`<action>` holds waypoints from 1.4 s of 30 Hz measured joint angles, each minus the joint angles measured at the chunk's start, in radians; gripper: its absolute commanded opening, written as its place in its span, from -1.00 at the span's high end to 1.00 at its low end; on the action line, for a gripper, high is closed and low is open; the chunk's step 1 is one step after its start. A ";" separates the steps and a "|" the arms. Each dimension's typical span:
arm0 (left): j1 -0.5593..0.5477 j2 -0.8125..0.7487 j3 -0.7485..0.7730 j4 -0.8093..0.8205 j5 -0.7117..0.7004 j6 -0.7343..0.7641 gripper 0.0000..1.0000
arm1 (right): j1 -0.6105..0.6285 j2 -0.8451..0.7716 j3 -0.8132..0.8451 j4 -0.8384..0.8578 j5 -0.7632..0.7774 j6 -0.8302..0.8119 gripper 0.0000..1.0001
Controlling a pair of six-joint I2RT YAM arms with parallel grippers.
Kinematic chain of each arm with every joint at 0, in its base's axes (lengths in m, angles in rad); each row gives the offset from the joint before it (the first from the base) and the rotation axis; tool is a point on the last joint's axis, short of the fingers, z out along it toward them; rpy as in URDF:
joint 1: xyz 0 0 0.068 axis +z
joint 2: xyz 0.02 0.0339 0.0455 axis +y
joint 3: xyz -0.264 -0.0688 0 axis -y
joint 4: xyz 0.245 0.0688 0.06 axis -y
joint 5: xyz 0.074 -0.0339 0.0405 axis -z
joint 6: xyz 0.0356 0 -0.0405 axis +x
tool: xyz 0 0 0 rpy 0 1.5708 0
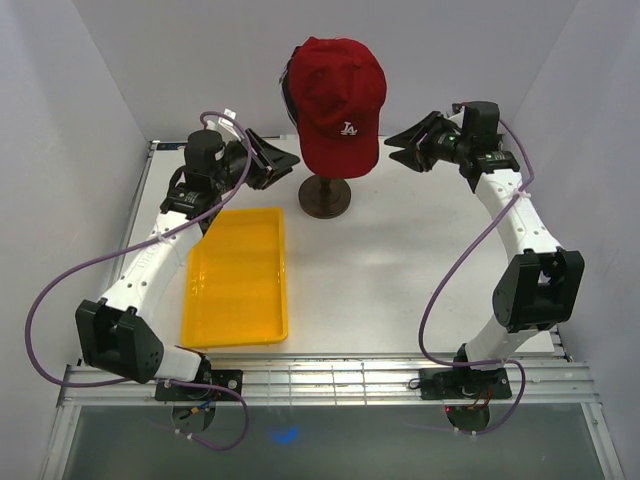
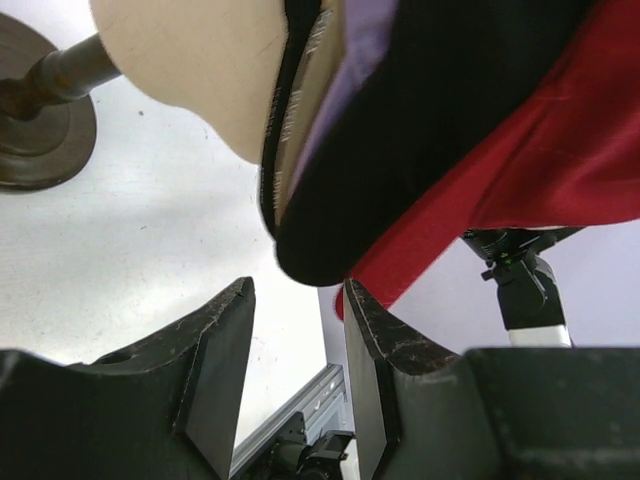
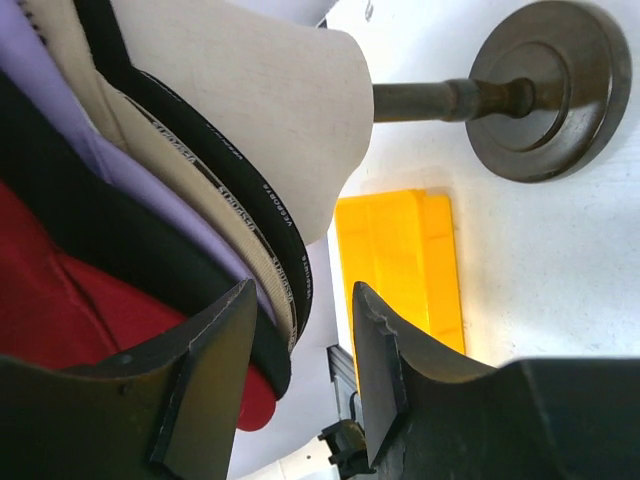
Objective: Stack the hats
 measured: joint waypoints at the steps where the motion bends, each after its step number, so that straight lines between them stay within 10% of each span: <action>1: 0.002 0.000 0.013 -0.005 0.000 0.007 -0.02 | -0.005 -0.004 0.004 -0.002 0.004 -0.003 0.01; 12: 0.020 0.053 0.441 0.028 -0.006 0.136 -0.12 | -0.053 -0.061 0.190 0.013 0.107 -0.026 -0.11; 22: 0.019 0.489 1.065 0.002 -0.080 0.328 -0.17 | 0.012 0.095 0.566 0.135 0.073 -0.029 -0.22; 42: 0.025 0.691 1.040 0.064 -0.221 0.534 -0.15 | 0.090 0.218 0.666 0.126 0.101 -0.151 -0.26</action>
